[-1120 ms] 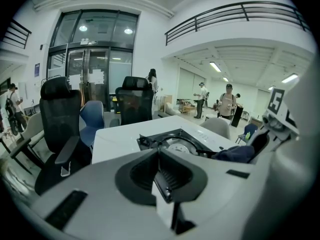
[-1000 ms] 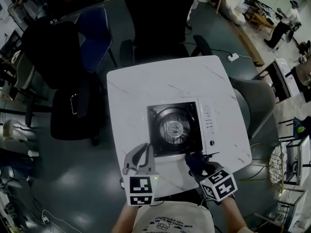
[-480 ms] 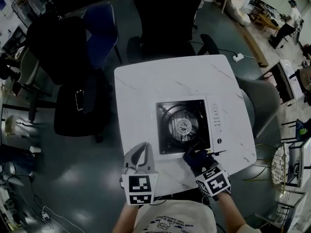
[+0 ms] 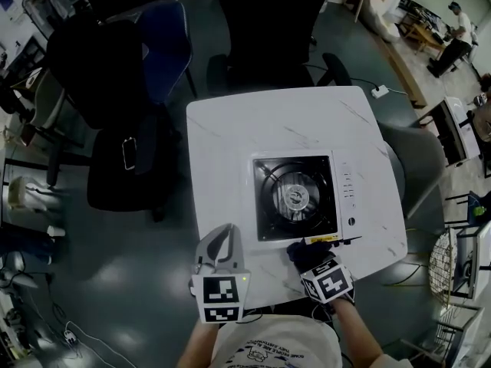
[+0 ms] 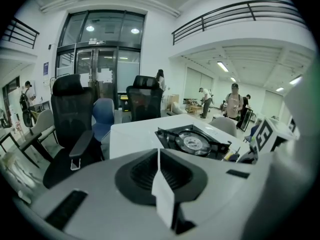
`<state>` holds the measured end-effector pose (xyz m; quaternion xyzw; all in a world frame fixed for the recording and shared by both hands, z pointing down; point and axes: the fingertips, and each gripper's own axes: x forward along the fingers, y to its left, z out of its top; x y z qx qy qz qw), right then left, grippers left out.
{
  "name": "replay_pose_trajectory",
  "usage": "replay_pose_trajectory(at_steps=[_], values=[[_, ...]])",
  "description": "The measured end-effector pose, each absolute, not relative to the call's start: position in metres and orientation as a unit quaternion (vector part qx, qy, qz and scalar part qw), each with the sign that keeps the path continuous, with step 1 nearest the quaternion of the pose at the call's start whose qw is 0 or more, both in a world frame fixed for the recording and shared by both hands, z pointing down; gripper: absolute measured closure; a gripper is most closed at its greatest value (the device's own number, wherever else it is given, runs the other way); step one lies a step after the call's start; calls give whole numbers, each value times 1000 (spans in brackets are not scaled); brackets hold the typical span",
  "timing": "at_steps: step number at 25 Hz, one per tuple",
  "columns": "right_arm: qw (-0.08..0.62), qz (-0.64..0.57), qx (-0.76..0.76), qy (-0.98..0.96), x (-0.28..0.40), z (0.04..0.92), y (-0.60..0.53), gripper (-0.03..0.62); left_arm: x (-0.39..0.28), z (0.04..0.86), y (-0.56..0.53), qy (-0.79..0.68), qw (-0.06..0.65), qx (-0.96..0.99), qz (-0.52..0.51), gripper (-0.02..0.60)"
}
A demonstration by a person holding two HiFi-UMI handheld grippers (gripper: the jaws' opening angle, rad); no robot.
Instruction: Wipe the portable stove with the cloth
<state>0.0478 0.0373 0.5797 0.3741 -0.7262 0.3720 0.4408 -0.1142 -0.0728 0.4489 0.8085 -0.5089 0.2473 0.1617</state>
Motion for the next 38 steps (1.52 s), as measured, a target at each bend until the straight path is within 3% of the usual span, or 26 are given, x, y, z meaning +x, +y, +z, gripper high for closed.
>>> replay_pose_trajectory(at_steps=[22, 38], values=[[415, 386, 277, -776, -53, 570, 32, 464, -168, 452, -57, -564, 182, 772, 232, 560], [440, 293, 172, -831, -135, 544, 30, 464, -207, 452, -45, -602, 193, 743, 219, 559]])
